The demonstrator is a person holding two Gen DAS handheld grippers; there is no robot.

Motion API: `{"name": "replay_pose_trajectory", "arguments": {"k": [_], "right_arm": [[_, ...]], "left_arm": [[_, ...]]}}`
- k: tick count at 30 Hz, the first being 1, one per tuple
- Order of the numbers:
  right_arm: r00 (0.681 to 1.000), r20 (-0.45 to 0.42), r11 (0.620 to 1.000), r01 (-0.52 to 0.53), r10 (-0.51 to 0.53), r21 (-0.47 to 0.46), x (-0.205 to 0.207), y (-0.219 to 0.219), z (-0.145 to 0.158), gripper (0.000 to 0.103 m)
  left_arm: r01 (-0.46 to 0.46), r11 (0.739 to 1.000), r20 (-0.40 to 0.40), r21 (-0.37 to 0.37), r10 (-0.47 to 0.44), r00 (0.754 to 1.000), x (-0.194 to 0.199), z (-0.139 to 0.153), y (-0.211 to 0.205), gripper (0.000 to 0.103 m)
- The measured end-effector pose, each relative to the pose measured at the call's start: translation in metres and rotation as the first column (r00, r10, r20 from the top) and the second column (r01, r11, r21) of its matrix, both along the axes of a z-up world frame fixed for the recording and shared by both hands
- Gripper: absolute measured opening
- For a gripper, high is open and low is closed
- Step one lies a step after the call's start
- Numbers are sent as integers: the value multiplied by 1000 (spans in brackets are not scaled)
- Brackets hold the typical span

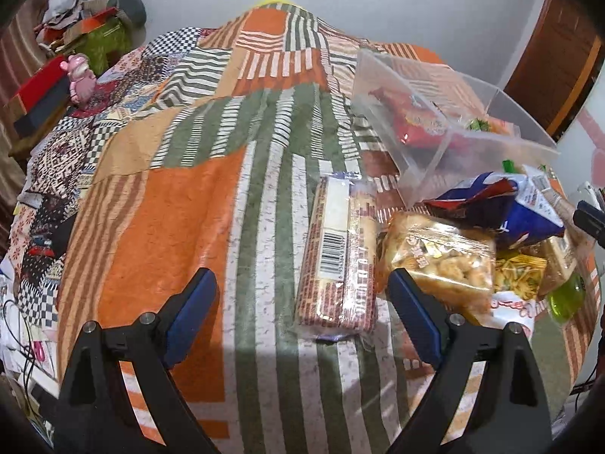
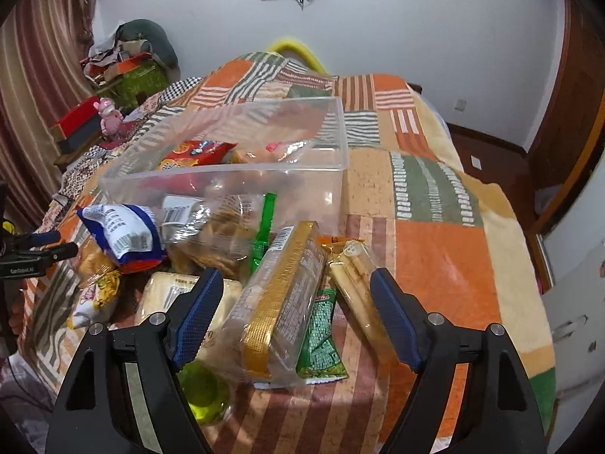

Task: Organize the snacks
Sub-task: 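Grasp the wrapped biscuit pack with the left tool while the right tool grasps the gold-striped pack, then lift both held packs and carry them toward the clear box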

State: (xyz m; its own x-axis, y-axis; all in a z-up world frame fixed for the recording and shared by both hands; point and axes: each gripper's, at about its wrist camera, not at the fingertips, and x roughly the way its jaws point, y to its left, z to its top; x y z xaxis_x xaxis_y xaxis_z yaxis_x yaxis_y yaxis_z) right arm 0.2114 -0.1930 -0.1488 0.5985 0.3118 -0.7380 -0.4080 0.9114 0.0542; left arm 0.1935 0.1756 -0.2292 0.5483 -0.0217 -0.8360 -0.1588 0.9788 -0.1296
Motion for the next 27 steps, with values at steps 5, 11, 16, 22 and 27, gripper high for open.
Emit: {"name": "replay_pose_trajectory", "arguments": {"k": [5, 11, 16, 22, 27], "right_arm": [[1000, -22, 1000, -11, 11, 3, 3, 1, -5, 60], [999, -33, 999, -38, 39, 18, 5, 5, -9, 45], [999, -38, 999, -38, 39, 19, 7, 6, -11, 42], [999, -17, 999, -42, 42, -1, 0, 6, -7, 32], [999, -15, 999, -41, 41, -1, -6, 0, -2, 31]], "left_arm": [[26, 996, -5, 90, -26, 1000, 13, -10, -12, 93], [40, 991, -9, 130, -39, 999, 28, -20, -16, 75], [45, 995, 10, 85, -46, 999, 28, -20, -14, 50], [32, 997, 0, 70, -32, 999, 21, -14, -14, 45], [10, 998, 11, 67, -11, 1000, 7, -2, -11, 45]]}}
